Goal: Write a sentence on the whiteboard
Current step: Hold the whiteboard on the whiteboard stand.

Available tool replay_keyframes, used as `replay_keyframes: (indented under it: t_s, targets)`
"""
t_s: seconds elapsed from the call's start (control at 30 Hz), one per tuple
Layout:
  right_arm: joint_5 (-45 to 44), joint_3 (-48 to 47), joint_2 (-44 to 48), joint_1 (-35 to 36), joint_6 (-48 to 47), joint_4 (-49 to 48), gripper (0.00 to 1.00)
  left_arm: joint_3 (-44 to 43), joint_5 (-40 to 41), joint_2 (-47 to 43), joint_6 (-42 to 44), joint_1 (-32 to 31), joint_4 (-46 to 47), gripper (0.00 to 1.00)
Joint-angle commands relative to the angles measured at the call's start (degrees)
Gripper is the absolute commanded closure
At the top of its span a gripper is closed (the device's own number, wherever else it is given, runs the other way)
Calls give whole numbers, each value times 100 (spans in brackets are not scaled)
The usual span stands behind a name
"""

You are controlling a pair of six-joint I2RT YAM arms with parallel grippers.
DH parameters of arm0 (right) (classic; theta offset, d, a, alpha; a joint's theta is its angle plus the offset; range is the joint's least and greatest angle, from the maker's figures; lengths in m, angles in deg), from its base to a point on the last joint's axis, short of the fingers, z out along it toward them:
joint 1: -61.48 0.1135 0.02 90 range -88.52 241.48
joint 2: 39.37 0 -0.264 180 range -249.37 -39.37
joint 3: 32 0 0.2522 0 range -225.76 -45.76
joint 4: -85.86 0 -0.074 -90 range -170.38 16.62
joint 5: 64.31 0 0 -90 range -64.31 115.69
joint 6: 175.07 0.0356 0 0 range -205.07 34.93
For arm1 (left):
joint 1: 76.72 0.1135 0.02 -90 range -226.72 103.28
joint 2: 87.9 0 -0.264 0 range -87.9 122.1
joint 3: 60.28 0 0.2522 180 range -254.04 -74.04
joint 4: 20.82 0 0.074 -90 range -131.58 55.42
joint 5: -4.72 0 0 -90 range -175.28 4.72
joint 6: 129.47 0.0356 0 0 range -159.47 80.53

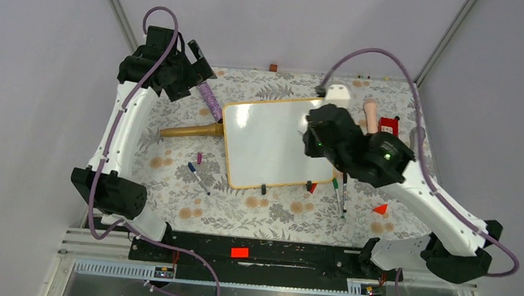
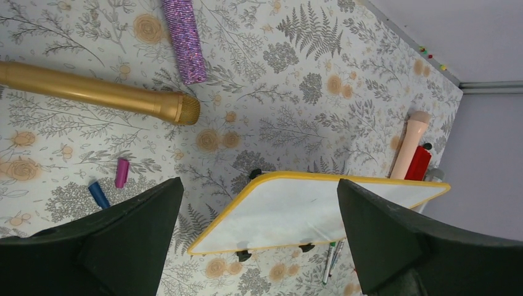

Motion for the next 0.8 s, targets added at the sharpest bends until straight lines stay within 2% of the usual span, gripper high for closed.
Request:
replay_keyframes:
  t_s: [0.0, 0.17, 0.33, 0.53, 0.77]
  targets:
    - [-502, -183, -393, 536, -750, -845, 100, -17, -480, 74, 50, -9, 413, 1]
    - [358, 151, -672, 550, -1241, -1838, 100, 170, -856, 330, -155, -113, 503, 1]
    - [892, 159, -1110, 551, -1651, -2354, 100, 430, -794, 318, -106, -231, 724, 1]
    - [895, -293, -1633, 592, -1855, -2288, 100, 616, -849, 382, -144, -283, 815, 1]
    - [801, -247, -1750, 602, -1714, -2395, 100, 728, -776, 581, -252, -549, 899, 1]
